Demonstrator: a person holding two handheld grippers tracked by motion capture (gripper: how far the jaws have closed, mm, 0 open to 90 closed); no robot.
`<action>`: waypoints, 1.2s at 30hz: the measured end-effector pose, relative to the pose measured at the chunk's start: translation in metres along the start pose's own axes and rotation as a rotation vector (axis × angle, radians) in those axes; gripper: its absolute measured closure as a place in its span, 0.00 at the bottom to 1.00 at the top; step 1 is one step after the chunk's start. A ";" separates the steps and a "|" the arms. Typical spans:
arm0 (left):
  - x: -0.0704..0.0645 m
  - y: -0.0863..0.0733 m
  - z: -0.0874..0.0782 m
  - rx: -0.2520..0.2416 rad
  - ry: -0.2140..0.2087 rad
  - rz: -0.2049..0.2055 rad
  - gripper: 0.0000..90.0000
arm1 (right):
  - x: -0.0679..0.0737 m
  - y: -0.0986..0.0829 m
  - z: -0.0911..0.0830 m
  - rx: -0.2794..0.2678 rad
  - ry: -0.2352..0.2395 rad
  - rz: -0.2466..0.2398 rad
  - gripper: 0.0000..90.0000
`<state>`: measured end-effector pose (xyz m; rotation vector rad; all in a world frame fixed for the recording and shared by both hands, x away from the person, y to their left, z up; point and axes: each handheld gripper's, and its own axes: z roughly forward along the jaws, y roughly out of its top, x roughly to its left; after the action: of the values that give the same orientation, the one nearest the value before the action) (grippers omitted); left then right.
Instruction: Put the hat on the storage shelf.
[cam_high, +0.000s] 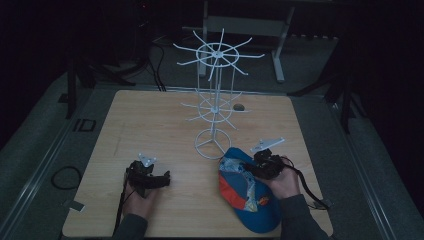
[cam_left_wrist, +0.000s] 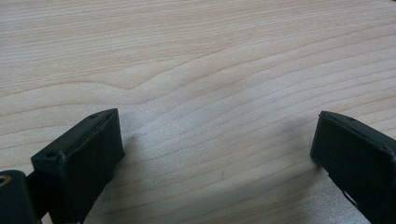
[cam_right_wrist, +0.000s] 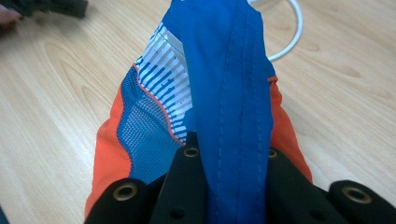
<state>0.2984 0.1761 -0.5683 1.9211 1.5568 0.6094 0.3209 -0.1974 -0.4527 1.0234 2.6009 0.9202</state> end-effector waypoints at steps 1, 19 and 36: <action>0.000 0.000 0.000 0.000 0.000 0.000 0.03 | -0.001 0.000 -0.003 -0.009 0.000 -0.003 0.98; 0.000 0.000 0.000 0.002 0.000 0.004 0.03 | -0.010 0.001 -0.031 -0.085 -0.007 0.022 0.98; 0.000 0.000 0.000 0.004 0.000 0.004 0.03 | -0.021 0.008 -0.059 -0.137 -0.046 0.032 0.98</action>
<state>0.2983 0.1764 -0.5681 1.9278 1.5550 0.6087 0.3181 -0.2352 -0.4018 1.0402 2.4525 1.0531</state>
